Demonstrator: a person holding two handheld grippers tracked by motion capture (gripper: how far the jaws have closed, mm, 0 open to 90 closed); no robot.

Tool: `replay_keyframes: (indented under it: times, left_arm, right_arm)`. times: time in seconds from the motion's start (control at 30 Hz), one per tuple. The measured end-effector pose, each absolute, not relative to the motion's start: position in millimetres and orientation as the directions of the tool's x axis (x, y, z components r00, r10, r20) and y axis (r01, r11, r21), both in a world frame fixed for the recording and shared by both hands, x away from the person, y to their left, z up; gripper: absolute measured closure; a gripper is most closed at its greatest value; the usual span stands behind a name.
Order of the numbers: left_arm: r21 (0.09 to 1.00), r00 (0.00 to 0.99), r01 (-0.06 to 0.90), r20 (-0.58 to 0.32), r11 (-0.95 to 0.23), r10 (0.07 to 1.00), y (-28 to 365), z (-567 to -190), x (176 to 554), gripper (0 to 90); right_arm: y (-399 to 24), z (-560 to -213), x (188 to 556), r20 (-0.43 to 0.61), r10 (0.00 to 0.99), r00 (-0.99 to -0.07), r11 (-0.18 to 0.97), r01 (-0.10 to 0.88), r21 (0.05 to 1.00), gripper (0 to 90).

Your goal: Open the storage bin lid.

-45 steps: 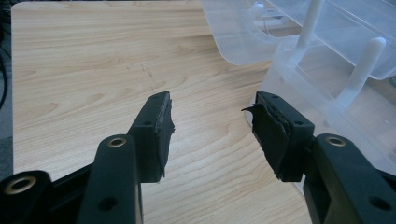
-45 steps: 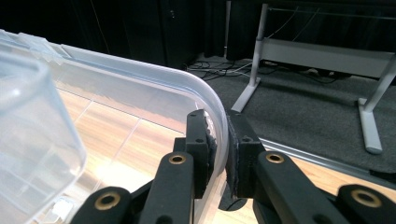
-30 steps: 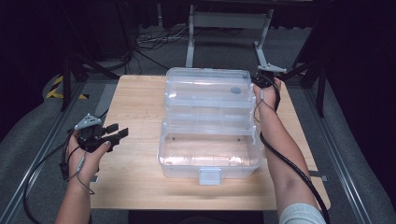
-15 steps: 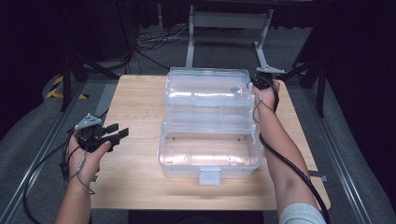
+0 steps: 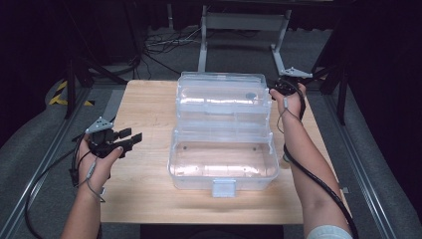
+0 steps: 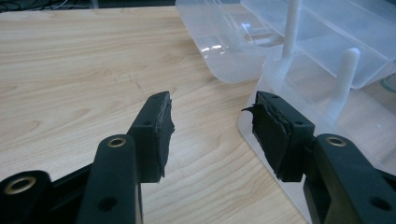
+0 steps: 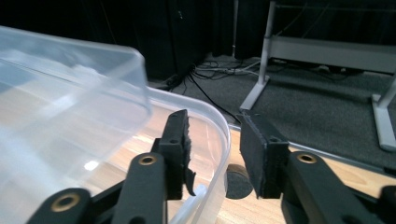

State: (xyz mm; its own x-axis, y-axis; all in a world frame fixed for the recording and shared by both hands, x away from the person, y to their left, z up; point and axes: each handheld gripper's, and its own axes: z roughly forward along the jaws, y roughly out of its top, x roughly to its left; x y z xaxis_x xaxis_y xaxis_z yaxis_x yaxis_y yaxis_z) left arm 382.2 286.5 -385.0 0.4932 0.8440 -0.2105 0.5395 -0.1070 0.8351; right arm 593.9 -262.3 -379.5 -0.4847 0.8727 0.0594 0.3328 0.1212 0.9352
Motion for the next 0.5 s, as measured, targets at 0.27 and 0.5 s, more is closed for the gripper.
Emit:
replay_keyframes:
  times: [0.27,0.5]
  left_arm:
    - [0.84,0.523,0.529,-0.209,-0.122,0.826,275,-382,392,48.3]
    - [0.842,0.542,0.523,-0.211,-0.13,0.814,268,-380,398,48.3]
  right_arm:
    - [-273,-353,561,0.037,0.85,-0.526,0.135,0.285,0.949,54.6]
    - [-286,-337,530,0.035,0.823,-0.567,0.145,0.269,0.952,50.5]
